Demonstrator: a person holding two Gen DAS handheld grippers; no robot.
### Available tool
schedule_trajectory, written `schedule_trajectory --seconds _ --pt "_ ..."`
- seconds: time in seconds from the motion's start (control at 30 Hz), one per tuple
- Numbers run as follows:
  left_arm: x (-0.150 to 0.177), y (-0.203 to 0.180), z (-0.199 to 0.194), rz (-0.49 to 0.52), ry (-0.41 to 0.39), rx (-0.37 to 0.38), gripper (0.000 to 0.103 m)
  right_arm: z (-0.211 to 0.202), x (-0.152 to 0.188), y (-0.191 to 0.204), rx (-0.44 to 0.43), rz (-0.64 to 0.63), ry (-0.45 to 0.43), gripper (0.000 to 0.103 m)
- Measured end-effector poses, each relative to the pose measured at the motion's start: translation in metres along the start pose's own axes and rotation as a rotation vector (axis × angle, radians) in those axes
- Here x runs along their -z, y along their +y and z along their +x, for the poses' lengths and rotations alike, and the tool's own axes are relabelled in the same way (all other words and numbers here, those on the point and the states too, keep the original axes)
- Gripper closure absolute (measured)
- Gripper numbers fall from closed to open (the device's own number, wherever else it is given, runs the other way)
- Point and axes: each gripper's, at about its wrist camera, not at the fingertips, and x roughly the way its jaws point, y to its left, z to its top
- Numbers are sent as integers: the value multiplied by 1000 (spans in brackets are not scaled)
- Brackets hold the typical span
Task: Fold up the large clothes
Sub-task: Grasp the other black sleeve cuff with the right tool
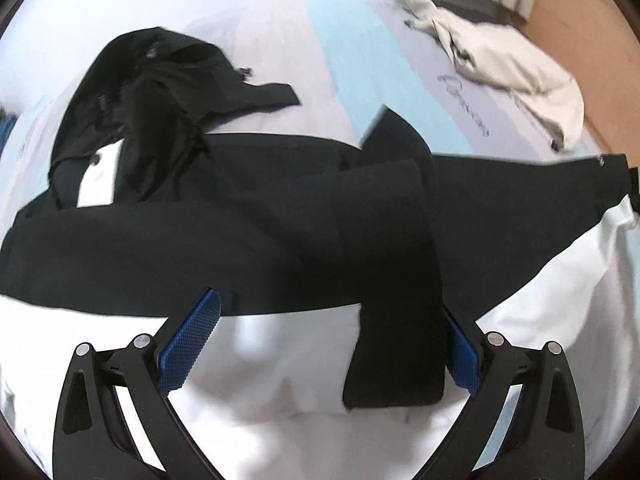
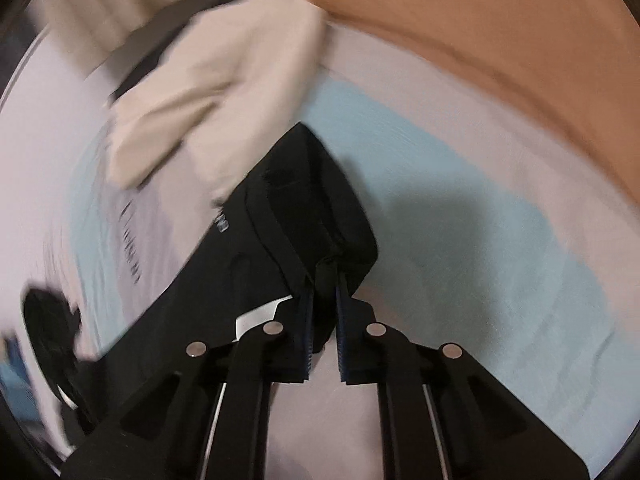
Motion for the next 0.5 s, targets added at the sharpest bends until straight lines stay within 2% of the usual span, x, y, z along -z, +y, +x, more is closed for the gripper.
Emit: schedule_trajectory --seconds 0.13,0.23,0.4,0.5 --pt "0 31 -24 -76 -35 27 6 -34 29 68 -29 -132 -72 95" --pt "4 63 -37 -81 -58 -12 6 -55 59 128 -91 -219 -95 95" --pt "15 130 -50 -93 -69 -91 6 -63 115 230 -168 -348 -65 96" --pt "24 173 -56 -124 -65 -100 6 -66 147 285 -207 -415 -56 96"
